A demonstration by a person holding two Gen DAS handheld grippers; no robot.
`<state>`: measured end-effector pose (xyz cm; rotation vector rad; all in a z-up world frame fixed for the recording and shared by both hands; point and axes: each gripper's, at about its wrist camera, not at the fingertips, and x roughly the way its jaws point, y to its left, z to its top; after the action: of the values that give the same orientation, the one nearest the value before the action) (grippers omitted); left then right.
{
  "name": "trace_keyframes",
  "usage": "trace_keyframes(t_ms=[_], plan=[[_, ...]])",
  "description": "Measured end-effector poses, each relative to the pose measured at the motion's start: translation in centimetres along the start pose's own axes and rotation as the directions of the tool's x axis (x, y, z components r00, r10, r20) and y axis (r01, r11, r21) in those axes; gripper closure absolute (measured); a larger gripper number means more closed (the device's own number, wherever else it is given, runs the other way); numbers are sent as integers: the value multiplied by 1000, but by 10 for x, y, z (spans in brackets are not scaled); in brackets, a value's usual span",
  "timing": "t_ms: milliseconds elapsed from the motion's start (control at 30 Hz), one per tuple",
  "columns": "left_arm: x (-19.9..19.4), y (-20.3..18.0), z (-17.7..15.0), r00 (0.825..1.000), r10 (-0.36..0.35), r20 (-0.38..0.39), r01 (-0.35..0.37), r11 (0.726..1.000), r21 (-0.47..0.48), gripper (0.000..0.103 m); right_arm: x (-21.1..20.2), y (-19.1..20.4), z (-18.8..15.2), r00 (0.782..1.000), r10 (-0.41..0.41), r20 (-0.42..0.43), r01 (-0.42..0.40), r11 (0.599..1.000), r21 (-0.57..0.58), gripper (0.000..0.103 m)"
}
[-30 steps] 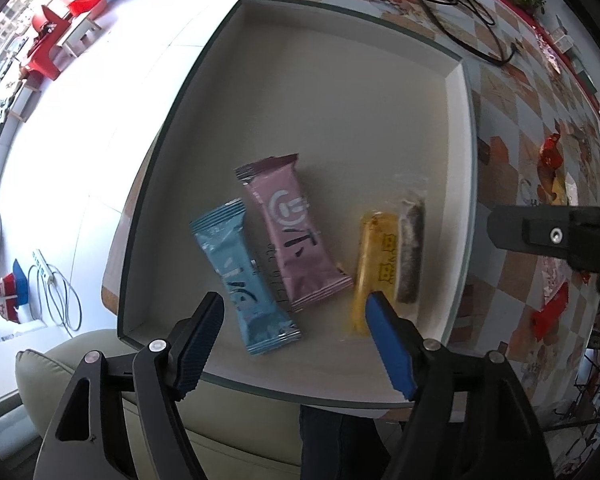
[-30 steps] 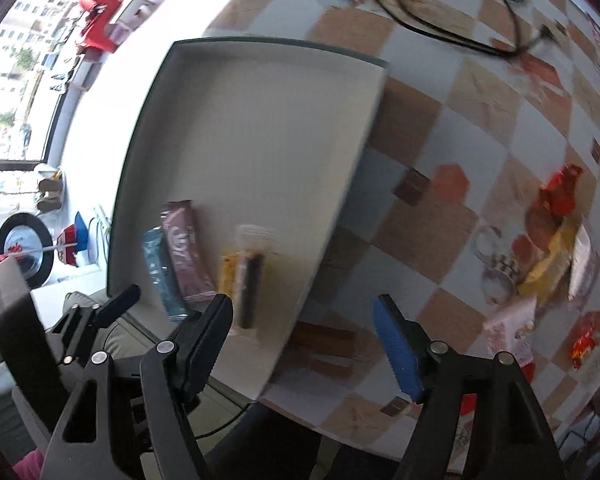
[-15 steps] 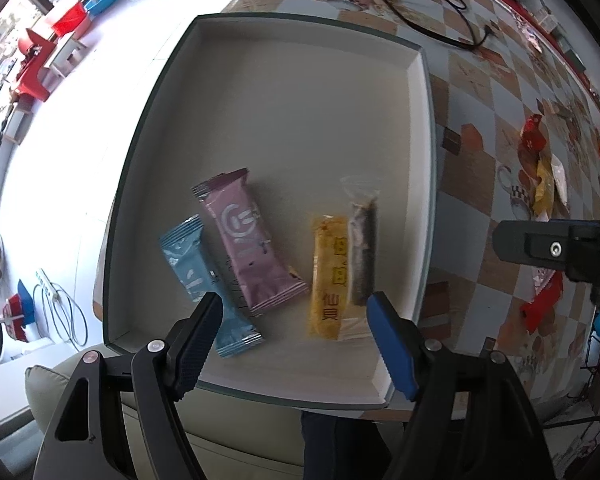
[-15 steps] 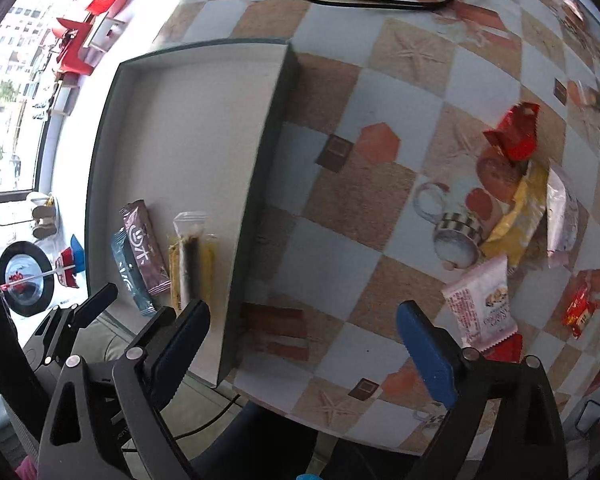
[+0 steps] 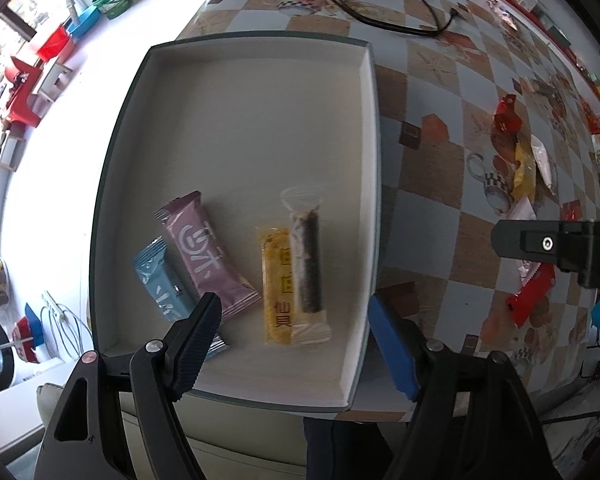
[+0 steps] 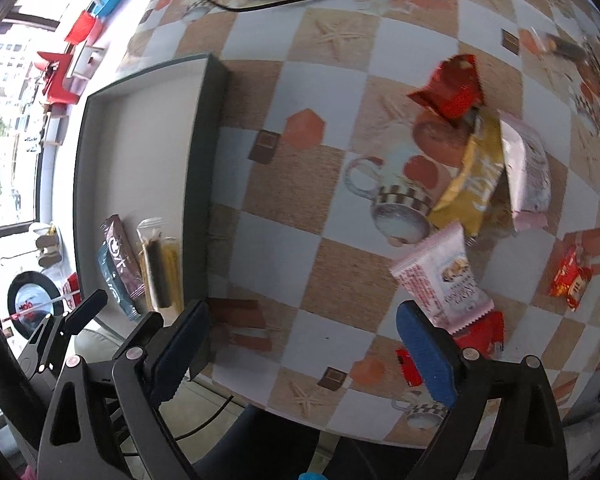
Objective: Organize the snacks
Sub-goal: 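Move both open grippers back toward the snack pile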
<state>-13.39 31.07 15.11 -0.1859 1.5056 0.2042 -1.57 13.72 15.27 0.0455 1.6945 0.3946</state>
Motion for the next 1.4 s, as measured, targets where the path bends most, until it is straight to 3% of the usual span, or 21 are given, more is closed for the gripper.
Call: trace_keyframes(t_ms=[1033,1400], plan=[[-11,-43,12,1000,0,5,0,992,123,24,-11,-69,-23,999,11,33,-16,990,138,8],[-6,-75,18,1000,-5,-10,7,978,208,24,-17,-145,-45,998,-14,67,-8,946,324,8]])
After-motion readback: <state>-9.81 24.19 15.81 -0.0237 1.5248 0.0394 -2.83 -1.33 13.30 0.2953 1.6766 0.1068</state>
